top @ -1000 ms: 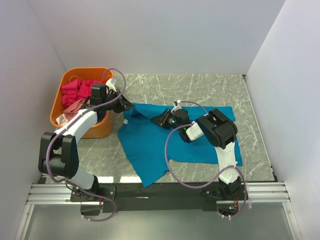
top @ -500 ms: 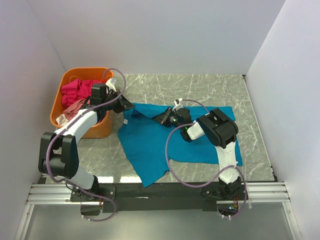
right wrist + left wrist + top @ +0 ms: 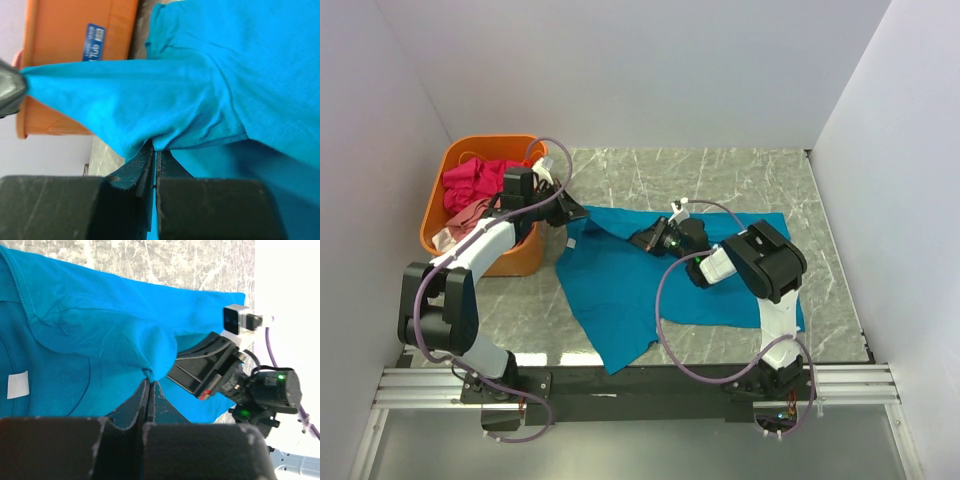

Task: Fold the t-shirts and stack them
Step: Fold the tshirt

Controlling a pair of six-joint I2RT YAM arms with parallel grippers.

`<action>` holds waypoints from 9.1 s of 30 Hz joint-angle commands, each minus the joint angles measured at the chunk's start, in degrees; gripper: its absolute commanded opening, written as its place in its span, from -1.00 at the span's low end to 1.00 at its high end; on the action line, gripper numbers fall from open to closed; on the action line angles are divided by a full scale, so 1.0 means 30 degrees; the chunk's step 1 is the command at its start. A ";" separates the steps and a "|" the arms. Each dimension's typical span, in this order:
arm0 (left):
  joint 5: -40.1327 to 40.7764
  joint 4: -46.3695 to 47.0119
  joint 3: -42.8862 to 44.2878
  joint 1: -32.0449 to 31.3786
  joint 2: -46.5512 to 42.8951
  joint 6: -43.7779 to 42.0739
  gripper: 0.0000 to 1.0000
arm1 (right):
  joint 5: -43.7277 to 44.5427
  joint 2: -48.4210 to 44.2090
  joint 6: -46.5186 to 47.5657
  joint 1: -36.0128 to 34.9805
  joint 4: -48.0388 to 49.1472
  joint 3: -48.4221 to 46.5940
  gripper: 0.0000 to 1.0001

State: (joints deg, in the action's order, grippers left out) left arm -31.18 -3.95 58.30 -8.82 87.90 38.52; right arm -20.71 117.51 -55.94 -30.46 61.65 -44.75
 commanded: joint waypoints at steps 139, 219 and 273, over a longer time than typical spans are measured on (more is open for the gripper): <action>1.5021 -0.6536 1.0887 -0.3389 1.0747 -0.1883 -0.12 | -1.1261 -1.2570 2.4682 1.3697 -2.8196 -0.5679 -0.18; 1.0043 -0.6450 1.6048 -0.1191 0.6740 -0.2265 -0.17 | -0.2561 0.5622 2.2046 1.5983 -3.7570 -2.1937 -0.54; 0.1986 -0.2430 -0.4638 -0.9712 -1.4125 -1.8156 0.73 | -0.7621 -1.2530 3.2150 0.7165 -3.3413 -0.8945 0.05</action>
State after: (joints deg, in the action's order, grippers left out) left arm -25.21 -11.68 44.88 -35.03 45.78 1.56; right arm -32.51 89.91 30.63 -8.25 -35.62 -78.02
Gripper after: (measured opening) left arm 0.873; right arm 0.525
